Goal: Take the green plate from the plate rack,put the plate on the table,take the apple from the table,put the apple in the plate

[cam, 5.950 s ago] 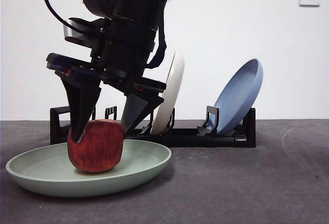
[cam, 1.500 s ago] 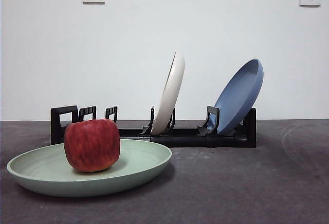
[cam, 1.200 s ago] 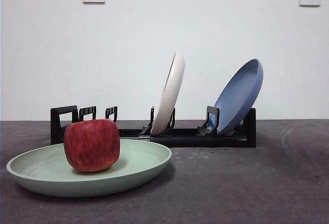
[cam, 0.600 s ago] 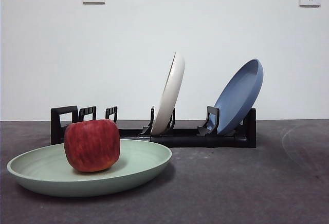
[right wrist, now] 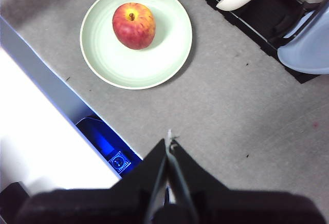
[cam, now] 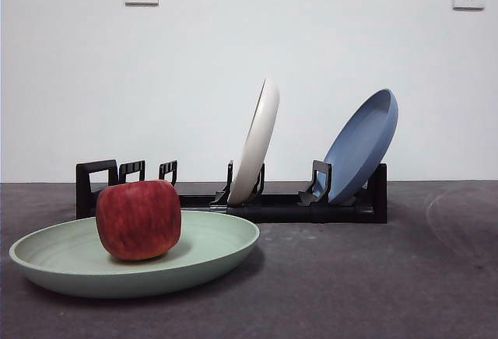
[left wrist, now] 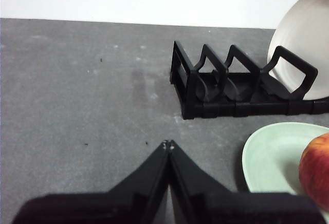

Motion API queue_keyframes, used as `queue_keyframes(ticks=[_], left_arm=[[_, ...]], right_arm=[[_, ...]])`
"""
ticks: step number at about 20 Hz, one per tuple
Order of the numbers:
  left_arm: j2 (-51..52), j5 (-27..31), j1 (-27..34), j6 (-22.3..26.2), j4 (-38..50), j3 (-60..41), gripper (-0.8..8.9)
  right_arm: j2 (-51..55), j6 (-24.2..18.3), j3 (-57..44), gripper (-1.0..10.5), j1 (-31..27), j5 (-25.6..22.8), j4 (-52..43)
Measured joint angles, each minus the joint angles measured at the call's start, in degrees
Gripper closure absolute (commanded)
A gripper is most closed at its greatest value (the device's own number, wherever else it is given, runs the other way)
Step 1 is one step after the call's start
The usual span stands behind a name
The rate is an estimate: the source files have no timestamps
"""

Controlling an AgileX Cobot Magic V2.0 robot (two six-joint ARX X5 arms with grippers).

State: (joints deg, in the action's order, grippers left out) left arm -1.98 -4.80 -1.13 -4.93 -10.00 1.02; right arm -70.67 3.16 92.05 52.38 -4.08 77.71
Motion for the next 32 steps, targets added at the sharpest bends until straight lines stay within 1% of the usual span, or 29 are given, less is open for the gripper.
queue_keyframes(ticks=[16,18,19,20,21,22,24,26,29,32], left_arm=[[-4.15,-0.04,0.0,0.0,0.0,0.0,8.17],[-4.59,-0.07,0.0,0.0,0.0,0.0,8.17],[-4.83,-0.04,0.0,0.0,0.0,0.0,8.17],[-5.18,-0.07,0.0,0.0,0.0,0.0,8.17],[-5.57,-0.07,0.0,0.0,0.0,0.0,8.17],[-5.97,-0.07,0.0,0.0,0.0,0.0,8.17],[-6.67,-0.04,0.0,0.0,0.0,0.0,8.17],[-7.37,-0.07,0.0,0.0,0.0,0.0,8.17],[-8.37,-0.07,0.0,0.0,0.0,0.0,8.17],[-9.27,-0.07,0.0,0.0,0.0,0.0,8.17]], right_arm=[[0.0,0.02,0.0,9.5,0.0,-0.31,0.0],[0.15,-0.04,0.0,9.5,-0.35,-2.69,0.0],[0.28,-0.04,0.0,9.5,-0.61,-4.79,-0.02],[0.7,0.02,-0.31,9.5,-1.64,-8.35,-0.85],[1.57,0.07,-1.27,9.5,-3.3,-11.26,-3.69],[2.84,0.07,-2.99,9.5,-5.64,-12.44,-7.61],[6.75,0.07,-10.19,9.5,-11.58,-12.09,-18.16],[11.37,0.04,-21.09,9.5,-18.73,-9.29,-32.15],[19.08,-0.11,-40.68,9.5,-30.16,-3.41,-52.63],[28.35,-0.15,-60.17,9.5,-41.57,-0.81,-70.23]])
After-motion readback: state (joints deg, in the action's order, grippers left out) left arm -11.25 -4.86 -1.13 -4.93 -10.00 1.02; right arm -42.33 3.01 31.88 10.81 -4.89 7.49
